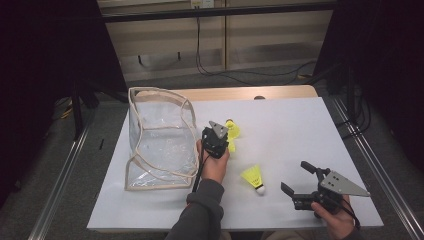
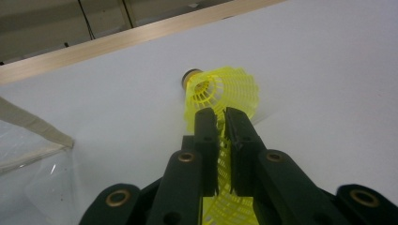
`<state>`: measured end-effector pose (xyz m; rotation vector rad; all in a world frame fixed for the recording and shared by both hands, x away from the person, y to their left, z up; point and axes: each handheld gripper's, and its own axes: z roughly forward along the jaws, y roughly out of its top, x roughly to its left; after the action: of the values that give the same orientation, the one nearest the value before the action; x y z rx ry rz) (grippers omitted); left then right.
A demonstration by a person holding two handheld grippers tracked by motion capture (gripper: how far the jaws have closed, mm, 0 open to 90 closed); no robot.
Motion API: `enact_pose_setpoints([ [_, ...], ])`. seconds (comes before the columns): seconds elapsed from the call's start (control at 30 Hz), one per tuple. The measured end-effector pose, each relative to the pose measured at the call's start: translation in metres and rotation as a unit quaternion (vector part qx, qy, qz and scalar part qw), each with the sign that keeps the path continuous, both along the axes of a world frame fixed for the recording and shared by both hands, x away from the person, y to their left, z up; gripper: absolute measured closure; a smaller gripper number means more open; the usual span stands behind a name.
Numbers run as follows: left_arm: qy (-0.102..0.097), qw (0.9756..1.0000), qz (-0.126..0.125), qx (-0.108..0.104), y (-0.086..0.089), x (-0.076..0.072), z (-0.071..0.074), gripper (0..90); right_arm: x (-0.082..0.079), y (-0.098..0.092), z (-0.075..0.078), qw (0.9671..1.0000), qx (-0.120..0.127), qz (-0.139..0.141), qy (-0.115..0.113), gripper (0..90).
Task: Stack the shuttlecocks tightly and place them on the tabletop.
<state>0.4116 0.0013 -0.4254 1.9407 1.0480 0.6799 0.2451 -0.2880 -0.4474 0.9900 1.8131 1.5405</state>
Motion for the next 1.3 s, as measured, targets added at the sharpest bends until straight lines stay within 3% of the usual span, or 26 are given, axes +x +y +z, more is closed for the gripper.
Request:
enact_pose_setpoints([
  [0.47, -0.004, 0.9997, 0.002, 0.024, 0.001, 0.005, -0.008, 82.6, 0.000, 0.000, 0.000, 1.0000, -0.001, 0.001, 0.001, 2.1],
  [0.8, -0.014, 0.9997, 0.001, 0.019, 0.000, 0.007, -0.010, 81.7, 0.000, 0.000, 0.000, 1.0000, 0.000, 0.002, 0.001, 2.1],
  [1.1, 0.000, 0.9997, 0.008, 0.024, -0.001, 0.007, -0.012, 68.8, 0.000, 0.001, 0.000, 1.0000, 0.000, 0.003, 0.002, 2.1],
  [1.3, 0.011, 0.9996, 0.012, 0.025, -0.001, 0.005, -0.011, 65.7, 0.000, 0.001, 0.000, 1.0000, -0.002, 0.003, 0.002, 2.1],
])
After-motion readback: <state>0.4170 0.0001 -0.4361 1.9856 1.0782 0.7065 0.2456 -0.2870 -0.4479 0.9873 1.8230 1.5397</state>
